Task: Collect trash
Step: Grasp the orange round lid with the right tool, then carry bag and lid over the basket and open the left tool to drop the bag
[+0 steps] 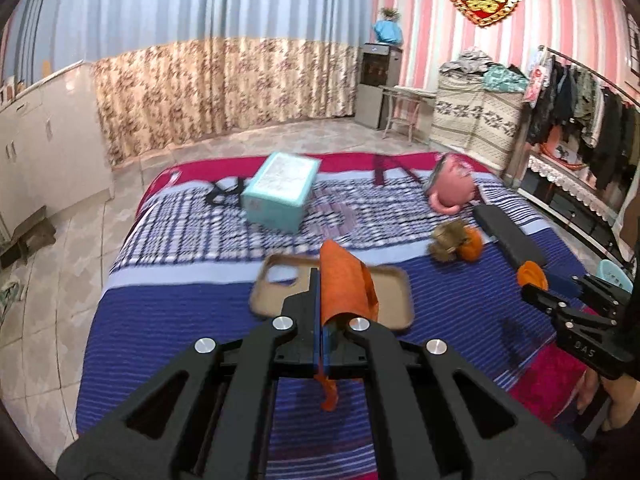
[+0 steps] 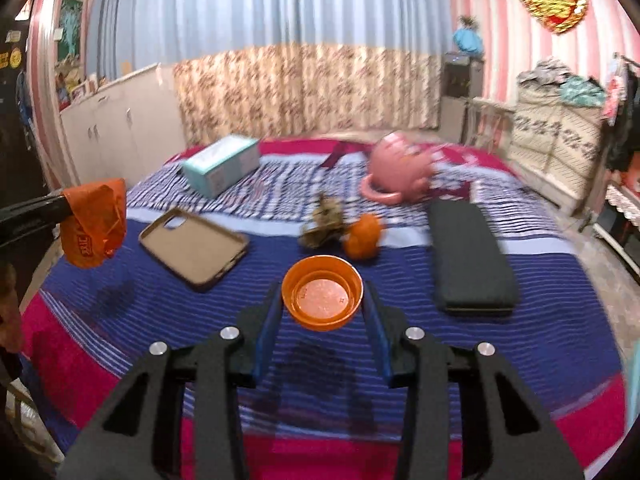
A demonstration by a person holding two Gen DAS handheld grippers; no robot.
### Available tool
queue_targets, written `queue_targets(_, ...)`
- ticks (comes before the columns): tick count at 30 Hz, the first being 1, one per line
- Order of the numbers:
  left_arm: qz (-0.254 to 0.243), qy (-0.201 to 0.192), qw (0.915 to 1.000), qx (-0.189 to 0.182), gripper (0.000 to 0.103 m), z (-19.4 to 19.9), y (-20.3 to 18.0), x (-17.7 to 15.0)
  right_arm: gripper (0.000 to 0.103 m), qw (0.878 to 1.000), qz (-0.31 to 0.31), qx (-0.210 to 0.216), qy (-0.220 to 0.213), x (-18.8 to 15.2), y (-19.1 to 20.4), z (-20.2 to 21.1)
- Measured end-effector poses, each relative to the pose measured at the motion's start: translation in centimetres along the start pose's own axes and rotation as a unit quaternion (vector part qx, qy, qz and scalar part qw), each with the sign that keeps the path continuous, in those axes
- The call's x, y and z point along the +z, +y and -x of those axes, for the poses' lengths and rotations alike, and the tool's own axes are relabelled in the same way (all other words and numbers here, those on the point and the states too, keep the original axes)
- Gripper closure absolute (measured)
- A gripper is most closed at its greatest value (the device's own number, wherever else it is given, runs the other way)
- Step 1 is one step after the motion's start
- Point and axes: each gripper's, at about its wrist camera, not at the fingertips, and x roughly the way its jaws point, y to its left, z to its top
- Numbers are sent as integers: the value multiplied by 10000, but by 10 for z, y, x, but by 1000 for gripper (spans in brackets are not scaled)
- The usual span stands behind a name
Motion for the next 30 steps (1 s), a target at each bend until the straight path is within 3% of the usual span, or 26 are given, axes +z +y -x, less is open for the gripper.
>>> queue_targets(7, -208, -113, 9991, -358, 103, -5, -59, 9, 63, 9956, -234, -757, -499, -3, -66, 59)
queue_targets(13, -519, -225, 9953, -786, 103, -7, -123, 15, 63, 9846, -541, -1487, -739, -17, -132, 106)
queue_targets(24, -887, -163, 9843, -1520, 103, -23, -239, 13, 63, 9462, -1443, -2788, -781, -81, -255, 158)
queue_targets(30, -1185, -107, 9717, -2040, 103, -26, -314, 0, 63, 9221, -1783, -3329, -843, -105, -297, 189)
